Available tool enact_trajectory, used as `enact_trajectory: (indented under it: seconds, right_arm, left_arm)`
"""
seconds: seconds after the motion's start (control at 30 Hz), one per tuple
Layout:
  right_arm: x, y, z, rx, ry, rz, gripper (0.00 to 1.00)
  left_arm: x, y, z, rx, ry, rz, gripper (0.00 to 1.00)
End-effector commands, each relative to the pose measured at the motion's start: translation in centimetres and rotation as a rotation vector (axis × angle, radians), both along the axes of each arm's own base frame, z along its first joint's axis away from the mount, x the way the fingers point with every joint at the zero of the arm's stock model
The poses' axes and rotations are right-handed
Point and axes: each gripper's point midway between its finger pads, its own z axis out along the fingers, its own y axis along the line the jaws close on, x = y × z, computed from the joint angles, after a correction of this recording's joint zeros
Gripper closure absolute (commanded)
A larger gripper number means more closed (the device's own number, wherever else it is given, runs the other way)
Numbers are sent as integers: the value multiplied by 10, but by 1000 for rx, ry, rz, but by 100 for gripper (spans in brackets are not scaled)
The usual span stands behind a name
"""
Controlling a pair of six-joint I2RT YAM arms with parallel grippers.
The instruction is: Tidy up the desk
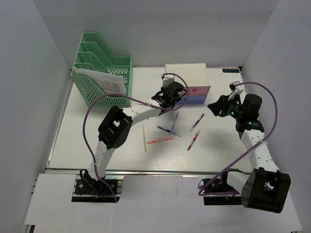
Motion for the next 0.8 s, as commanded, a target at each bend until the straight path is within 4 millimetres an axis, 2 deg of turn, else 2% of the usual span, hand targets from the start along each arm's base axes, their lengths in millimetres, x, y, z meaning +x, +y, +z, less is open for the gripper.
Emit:
enact_trajectory:
  seconds: [0.0, 0.17, 0.2, 0.27, 0.3, 0.37, 0.43, 0.5, 0.53, 0.63, 0.67, 0.77]
  right_arm:
    - [-1, 1, 5, 18, -27, 9, 53]
    - [-1, -3, 5, 19, -28, -1, 53]
    - [-1, -2, 4, 20, -26, 2, 53]
    - [0, -3, 3, 17, -26, 0, 53]
    - [0, -3, 2, 18, -22, 0, 53]
    - [0, -4, 1, 16, -19, -2, 53]
    - [1, -5, -1, 16, -14, -2, 53]
    - [1, -6, -3, 14, -11, -4, 53]
    - [1, -6, -4, 12, -11, -2, 53]
    - [1, -8, -6, 9, -9, -8, 53]
    - [1, -9, -6, 7, -10, -11, 53]
    - [2, -10, -9, 8, -1, -9, 53]
  left_arm:
    - [2, 6, 24, -37, -49, 25, 85]
    - [-11, 6, 24, -58, -45, 3, 94]
    - [-16, 11, 14, -45, -28, -1, 95]
    - [-21, 16, 19, -55, -34, -3, 97]
    - [-32, 17, 8, -38, -12, -15, 97]
    - [-39, 15, 22, -77, -41, -28, 98]
    - [-51, 19, 12, -71, -23, -45, 98]
    - [-60, 16, 15, -91, -23, -68, 99]
    - [-64, 19, 7, -82, -9, -74, 100]
    - [-75, 17, 4, -88, 8, -100, 100]
    - [-84, 16, -2, -83, 23, -114, 100]
    - [-100, 14, -5, -93, 33, -140, 100]
